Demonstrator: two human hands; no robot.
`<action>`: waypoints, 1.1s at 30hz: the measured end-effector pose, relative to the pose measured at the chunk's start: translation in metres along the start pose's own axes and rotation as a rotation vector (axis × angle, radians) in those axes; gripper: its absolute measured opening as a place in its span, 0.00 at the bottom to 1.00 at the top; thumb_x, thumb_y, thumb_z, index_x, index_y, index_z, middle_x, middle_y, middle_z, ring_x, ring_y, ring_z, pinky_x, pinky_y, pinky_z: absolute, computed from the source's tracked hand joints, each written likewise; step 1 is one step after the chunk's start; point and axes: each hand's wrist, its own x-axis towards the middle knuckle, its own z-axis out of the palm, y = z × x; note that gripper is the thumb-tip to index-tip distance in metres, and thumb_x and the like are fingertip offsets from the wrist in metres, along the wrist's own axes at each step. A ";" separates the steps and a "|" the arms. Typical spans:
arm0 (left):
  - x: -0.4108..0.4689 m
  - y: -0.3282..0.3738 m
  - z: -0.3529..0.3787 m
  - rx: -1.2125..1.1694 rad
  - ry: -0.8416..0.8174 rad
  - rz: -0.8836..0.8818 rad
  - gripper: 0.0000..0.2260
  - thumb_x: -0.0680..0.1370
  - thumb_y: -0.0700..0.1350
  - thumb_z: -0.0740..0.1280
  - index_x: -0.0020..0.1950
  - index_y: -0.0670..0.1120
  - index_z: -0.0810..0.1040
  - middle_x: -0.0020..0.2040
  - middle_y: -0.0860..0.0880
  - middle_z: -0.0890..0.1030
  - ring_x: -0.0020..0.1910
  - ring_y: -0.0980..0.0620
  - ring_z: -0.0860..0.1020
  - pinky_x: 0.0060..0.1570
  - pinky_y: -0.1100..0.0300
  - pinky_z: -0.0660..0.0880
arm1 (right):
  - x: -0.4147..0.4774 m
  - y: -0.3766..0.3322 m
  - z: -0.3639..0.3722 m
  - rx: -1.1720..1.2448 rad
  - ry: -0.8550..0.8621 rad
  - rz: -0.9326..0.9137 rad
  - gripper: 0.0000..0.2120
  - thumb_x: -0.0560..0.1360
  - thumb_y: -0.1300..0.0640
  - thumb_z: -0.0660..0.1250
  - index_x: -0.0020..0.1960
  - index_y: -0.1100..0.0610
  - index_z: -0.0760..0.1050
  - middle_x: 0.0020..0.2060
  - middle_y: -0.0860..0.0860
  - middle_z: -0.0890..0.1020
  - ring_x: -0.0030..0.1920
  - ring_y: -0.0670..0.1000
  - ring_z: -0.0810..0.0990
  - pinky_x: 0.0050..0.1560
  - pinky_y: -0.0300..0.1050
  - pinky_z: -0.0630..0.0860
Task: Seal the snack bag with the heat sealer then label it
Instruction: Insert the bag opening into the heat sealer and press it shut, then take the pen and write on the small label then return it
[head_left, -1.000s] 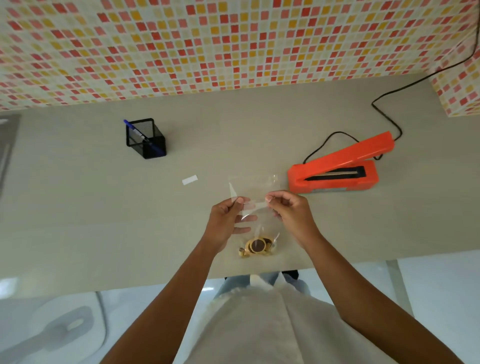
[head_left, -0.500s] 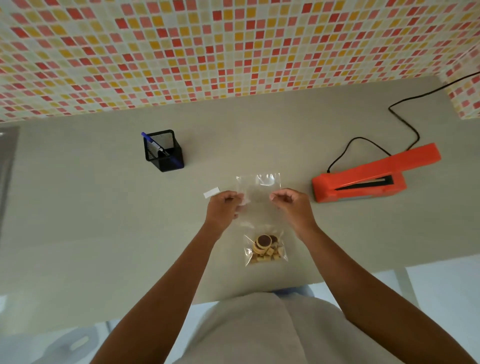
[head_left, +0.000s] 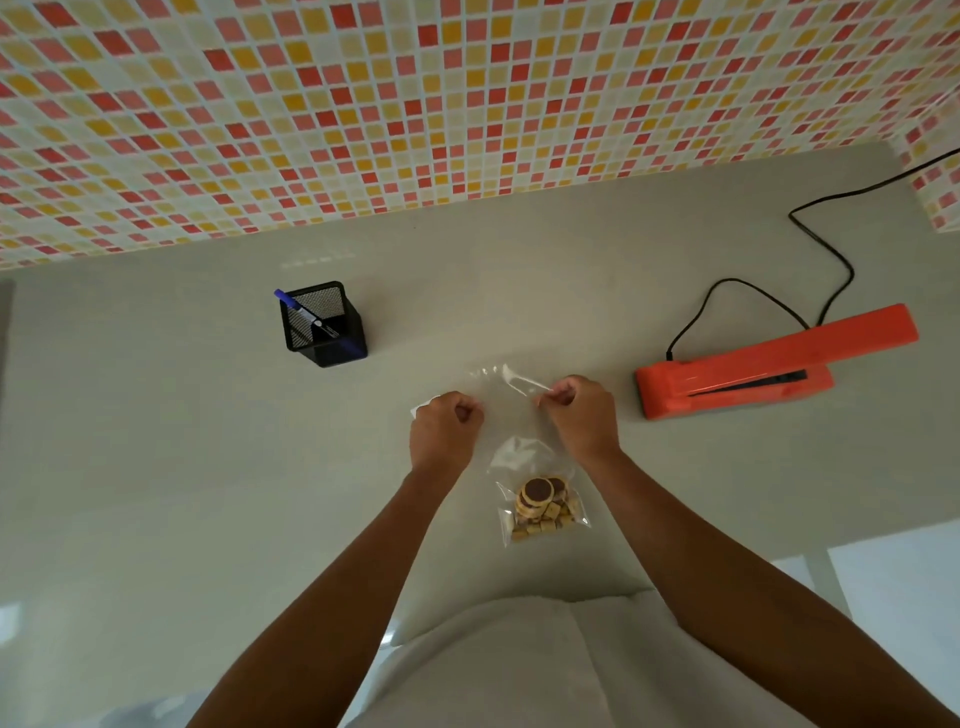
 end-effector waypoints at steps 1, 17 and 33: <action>0.000 0.000 0.000 0.015 0.001 -0.002 0.05 0.76 0.49 0.70 0.46 0.49 0.84 0.40 0.53 0.84 0.37 0.54 0.78 0.40 0.64 0.73 | 0.000 -0.001 0.001 -0.010 0.004 0.007 0.07 0.70 0.55 0.77 0.43 0.54 0.80 0.34 0.45 0.79 0.36 0.46 0.78 0.40 0.41 0.73; 0.003 -0.004 -0.006 0.013 -0.033 0.021 0.05 0.74 0.51 0.72 0.44 0.50 0.81 0.34 0.56 0.79 0.41 0.51 0.81 0.41 0.62 0.74 | -0.010 -0.015 0.000 -0.034 -0.024 -0.044 0.06 0.71 0.59 0.74 0.45 0.55 0.78 0.37 0.48 0.81 0.39 0.49 0.80 0.43 0.43 0.77; 0.042 -0.016 -0.145 -0.305 0.470 0.088 0.07 0.78 0.50 0.69 0.49 0.47 0.79 0.40 0.49 0.82 0.37 0.54 0.79 0.39 0.58 0.76 | -0.014 -0.108 0.036 0.207 -0.206 -0.219 0.03 0.74 0.59 0.73 0.44 0.58 0.81 0.37 0.52 0.84 0.33 0.49 0.80 0.40 0.43 0.77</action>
